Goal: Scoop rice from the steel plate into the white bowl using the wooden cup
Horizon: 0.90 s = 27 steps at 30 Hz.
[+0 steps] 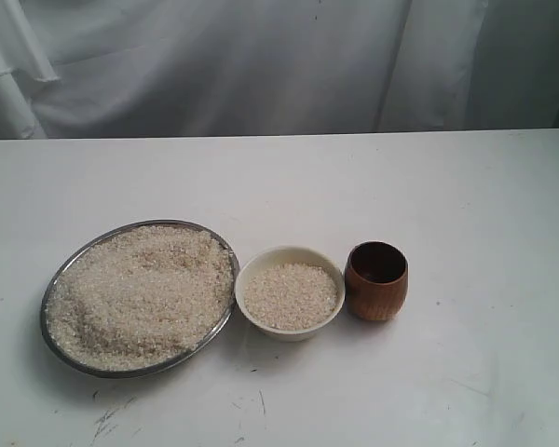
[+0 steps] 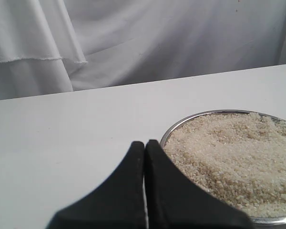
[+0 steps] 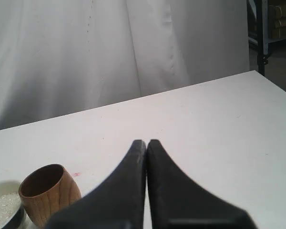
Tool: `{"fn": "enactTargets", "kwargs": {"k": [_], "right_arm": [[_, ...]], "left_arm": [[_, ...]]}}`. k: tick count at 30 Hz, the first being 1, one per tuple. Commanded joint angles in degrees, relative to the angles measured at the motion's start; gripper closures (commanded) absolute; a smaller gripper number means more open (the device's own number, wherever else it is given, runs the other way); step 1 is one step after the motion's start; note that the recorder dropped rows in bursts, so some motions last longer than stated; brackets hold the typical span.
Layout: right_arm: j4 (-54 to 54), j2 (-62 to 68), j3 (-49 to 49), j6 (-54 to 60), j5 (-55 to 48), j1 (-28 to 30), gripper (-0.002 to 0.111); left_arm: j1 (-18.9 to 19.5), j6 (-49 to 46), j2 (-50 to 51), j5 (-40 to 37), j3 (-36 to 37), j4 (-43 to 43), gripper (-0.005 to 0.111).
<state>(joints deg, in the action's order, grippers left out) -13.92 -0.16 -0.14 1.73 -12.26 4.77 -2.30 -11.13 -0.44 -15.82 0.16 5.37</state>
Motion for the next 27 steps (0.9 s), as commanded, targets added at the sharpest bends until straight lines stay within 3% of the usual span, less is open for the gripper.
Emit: {"fn": "enactTargets", "kwargs": {"k": [1, 8, 11, 17, 23, 27], "right_arm": [[-0.3, 0.2, 0.1, 0.0, 0.0, 0.5, 0.108], [-0.3, 0.2, 0.1, 0.0, 0.2, 0.5, 0.108], [-2.1, 0.2, 0.1, -0.6, 9.0, 0.5, 0.108], [-15.6, 0.2, 0.1, -10.3, 31.7, 0.5, 0.108], [-15.6, 0.2, 0.1, -24.7, 30.1, 0.5, 0.108], [-4.5, 0.2, -0.1, -24.4, 30.9, 0.5, 0.108]], "left_arm": [[-0.4, 0.4, 0.4, 0.6, -0.2, 0.1, 0.107], [-0.4, 0.4, 0.4, 0.6, -0.2, 0.1, 0.107], [-0.4, 0.4, 0.4, 0.6, -0.2, 0.1, 0.107], [-0.4, 0.2, 0.4, 0.6, -0.2, 0.1, 0.107], [-0.4, 0.2, 0.4, 0.6, -0.2, 0.1, 0.107], [-0.4, 0.4, 0.4, 0.6, -0.2, 0.1, 0.107]]}}
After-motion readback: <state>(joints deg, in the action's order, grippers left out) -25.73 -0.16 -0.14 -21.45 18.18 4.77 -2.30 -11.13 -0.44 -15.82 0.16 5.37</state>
